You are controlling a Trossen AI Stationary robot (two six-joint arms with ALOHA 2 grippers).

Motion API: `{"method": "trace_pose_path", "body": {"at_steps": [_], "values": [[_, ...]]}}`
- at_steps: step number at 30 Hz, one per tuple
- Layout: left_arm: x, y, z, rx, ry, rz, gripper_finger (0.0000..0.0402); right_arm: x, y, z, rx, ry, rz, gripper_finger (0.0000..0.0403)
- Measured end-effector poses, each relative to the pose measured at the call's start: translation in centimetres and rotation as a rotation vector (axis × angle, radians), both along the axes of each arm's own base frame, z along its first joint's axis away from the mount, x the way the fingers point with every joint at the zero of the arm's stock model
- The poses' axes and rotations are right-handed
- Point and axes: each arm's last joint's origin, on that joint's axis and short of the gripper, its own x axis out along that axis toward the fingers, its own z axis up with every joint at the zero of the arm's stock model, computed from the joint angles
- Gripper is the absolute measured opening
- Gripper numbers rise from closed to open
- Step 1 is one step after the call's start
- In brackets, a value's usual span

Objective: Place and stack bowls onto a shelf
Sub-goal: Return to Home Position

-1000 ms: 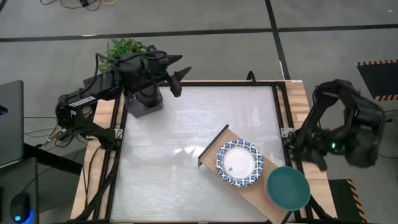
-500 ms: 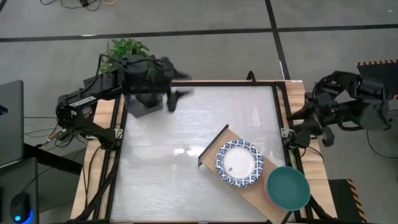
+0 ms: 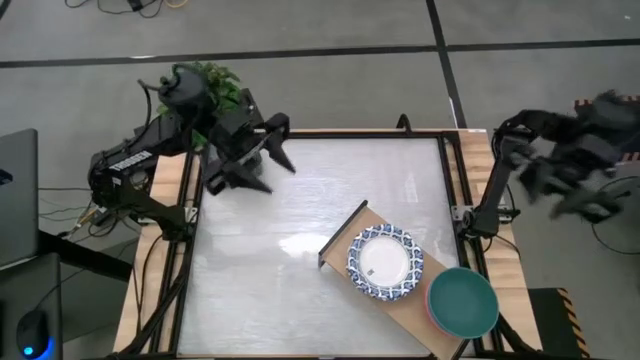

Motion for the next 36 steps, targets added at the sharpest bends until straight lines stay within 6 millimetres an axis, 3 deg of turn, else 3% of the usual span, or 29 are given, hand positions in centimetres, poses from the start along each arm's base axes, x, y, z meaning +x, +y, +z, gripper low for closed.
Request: {"method": "trace_pose_path", "body": {"at_steps": [5, 10, 16, 20, 28, 32, 36], "values": [[0.4, -0.7, -1.3, -0.008, 0.075, -0.093, 0.0242, 0.1, 0.6, -3.2, 0.103, -0.043, 0.014, 0.0193], [1.4, -1.3, -4.0, -0.038, 0.162, -0.145, 0.0242, 0.1, 0.7, -6.2, 0.214, -0.081, 0.033, 0.0193], [1.3, -0.8, -7.7, -0.088, 0.151, -0.068, 0.0242, 0.3, 0.8, -8.5, 0.295, -0.114, 0.001, 0.0193], [-0.8, -1.1, -10.0, -0.148, 0.021, -0.052, 0.0242, 0.2, 1.1, -9.5, 0.291, -0.130, 0.064, 0.0193], [-6.8, -1.6, -15.9, -0.405, -0.244, 0.092, 0.0242, 0.2, 1.9, -10.9, 0.260, -0.139, 0.168, 0.0193], [-9.2, -1.7, -17.8, -0.489, -0.330, 0.155, 0.0242, -0.7, -0.6, -11.9, 0.279, -0.120, 0.173, 0.0193], [-10.8, -1.8, -18.6, -0.521, -0.347, 0.198, 0.0242, -2.1, -3.7, -12.9, 0.280, -0.245, 0.193, 0.0193]]}}
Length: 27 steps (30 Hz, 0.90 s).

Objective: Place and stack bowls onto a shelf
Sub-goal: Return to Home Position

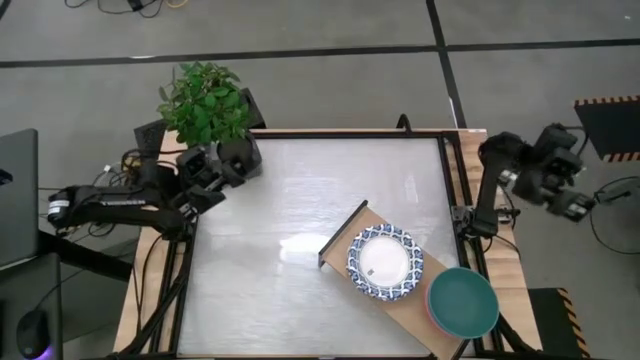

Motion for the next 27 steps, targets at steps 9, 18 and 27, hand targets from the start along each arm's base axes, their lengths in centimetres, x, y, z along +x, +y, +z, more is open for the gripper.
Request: {"method": "trace_pose_path", "body": {"at_steps": [9, 18, 27], "values": [[0.0, 0.0, -1.2, 0.086, 0.160, 0.094, 0.0242, 1.0, 1.3, -1.9, -0.097, 0.057, 0.001, 0.0193], [2.1, -0.1, -3.8, 0.116, 0.395, 0.194, 0.0242, 1.8, 5.9, -7.0, 0.005, 0.107, 0.034, 0.0193], [2.4, -0.2, -4.2, 0.160, 0.423, 0.153, 0.0242, 3.3, 7.8, -13.6, 0.240, 0.220, -0.017, 0.0193]]}}
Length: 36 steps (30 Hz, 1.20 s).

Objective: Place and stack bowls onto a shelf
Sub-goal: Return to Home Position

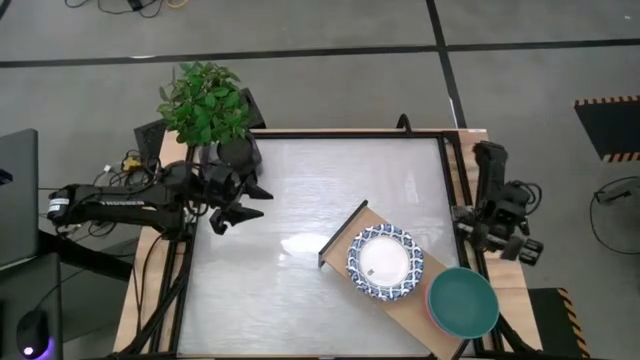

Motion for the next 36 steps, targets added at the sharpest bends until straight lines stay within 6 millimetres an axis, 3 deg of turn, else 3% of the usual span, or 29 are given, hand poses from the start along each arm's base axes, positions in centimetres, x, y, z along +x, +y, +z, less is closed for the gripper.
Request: {"method": "trace_pose_path", "body": {"at_steps": [4, 8, 12, 19, 25, 31, 36], "values": [[0.0, 0.0, -0.4, 0.003, 0.012, -0.006, 0.0242, 1.1, 0.2, -0.7, -0.022, 0.090, -0.005, 0.0193], [-0.2, 0.0, -2.3, -0.028, 0.041, -0.009, 0.0242, 1.8, -0.4, -0.5, -0.104, -0.041, -0.146, 0.0193], [-0.9, -0.2, -4.0, -0.062, -0.056, -0.006, 0.0242, 2.8, -1.2, -0.7, -0.200, -0.104, -0.275, 0.0193], [-2.8, -0.4, -6.5, -0.111, -0.207, -0.038, 0.0242, 5.5, -2.8, -3.0, -0.305, 0.205, -0.409, 0.0193], [-3.7, -0.7, -7.4, -0.085, -0.232, -0.084, 0.0242, 6.2, -4.1, -4.1, -0.449, 0.264, -0.500, 0.0193], [-4.8, -0.6, -9.2, -0.078, -0.195, -0.082, 0.0242, 6.6, -5.5, -5.1, -0.514, 0.366, -0.607, 0.0193], [-5.2, -0.2, -9.5, -0.053, -0.172, -0.050, 0.0242, 6.6, -6.8, -5.5, -0.538, 0.426, -0.722, 0.0201]]}}
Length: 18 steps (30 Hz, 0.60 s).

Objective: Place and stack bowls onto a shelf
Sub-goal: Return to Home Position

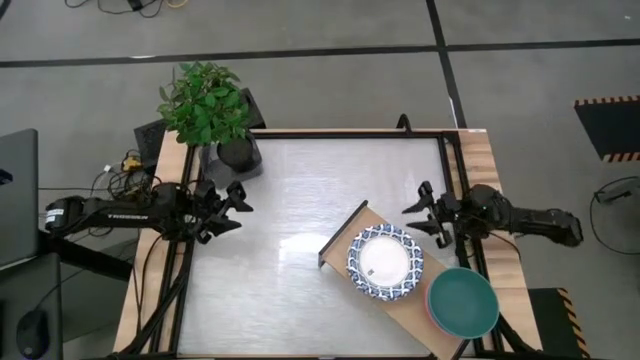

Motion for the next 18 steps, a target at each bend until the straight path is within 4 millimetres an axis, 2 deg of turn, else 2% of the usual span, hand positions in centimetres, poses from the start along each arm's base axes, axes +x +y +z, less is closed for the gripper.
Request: {"method": "trace_pose_path", "body": {"at_steps": [8, 12, 18], "values": [[-0.1, 0.3, -0.6, 0.046, 0.062, 0.062, 0.0242, -0.2, -1.0, -0.6, -0.007, 0.060, 0.024, 0.0218], [0.0, 0.4, -1.1, 0.072, 0.109, 0.095, 0.0242, -0.3, -1.3, -0.6, -0.055, 0.055, -0.010, 0.0222], [0.3, 0.6, -2.1, 0.076, 0.207, 0.156, 0.0242, -0.4, -1.7, -0.7, -0.016, 0.067, -0.049, 0.0224]]}}
